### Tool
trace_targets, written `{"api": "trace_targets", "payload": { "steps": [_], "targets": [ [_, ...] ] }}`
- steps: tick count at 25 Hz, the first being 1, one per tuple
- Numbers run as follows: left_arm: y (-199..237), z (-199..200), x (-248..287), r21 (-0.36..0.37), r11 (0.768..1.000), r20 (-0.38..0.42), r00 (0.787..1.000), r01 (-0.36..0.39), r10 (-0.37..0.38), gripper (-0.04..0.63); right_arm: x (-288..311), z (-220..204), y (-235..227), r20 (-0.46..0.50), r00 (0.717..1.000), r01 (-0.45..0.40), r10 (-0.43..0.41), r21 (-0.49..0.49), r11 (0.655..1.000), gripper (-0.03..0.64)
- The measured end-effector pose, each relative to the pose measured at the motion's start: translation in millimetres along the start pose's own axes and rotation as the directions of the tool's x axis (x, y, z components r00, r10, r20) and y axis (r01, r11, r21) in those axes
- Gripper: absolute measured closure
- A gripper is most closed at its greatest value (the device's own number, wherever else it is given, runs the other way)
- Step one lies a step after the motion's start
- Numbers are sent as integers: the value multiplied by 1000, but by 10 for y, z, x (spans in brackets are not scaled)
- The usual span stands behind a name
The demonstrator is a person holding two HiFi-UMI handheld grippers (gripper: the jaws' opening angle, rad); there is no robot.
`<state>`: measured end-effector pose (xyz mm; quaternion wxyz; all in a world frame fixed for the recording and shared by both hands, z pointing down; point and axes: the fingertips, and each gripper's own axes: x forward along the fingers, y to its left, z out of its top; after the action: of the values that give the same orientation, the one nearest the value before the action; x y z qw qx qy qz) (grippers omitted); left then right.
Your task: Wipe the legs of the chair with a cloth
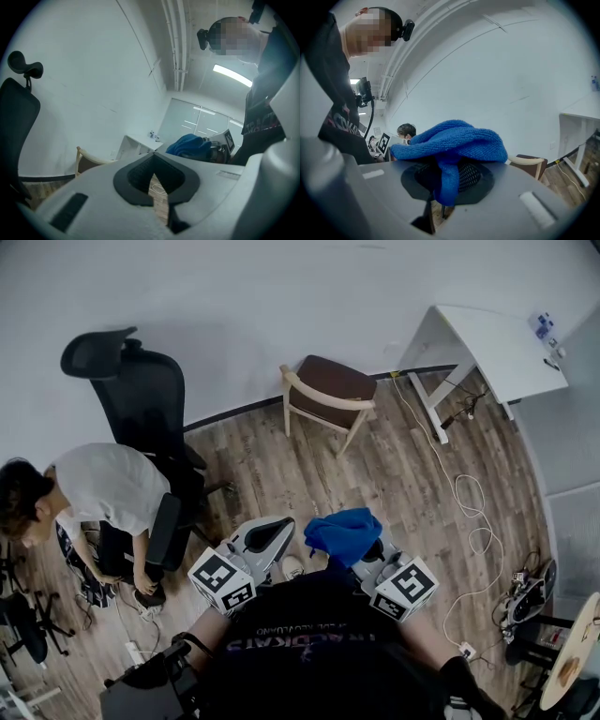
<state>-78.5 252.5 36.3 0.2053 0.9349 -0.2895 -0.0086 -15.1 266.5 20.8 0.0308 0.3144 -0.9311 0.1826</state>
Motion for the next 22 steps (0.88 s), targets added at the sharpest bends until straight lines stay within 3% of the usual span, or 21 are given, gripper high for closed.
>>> {"api": "trace_targets", "payload": {
  "steps": [22],
  "targets": [
    [-81, -40, -26, 3, 1000, -1, 1000, 23, -23, 598, -75, -84, 92, -7, 1000, 9, -9, -6, 1000, 554]
  ]
}}
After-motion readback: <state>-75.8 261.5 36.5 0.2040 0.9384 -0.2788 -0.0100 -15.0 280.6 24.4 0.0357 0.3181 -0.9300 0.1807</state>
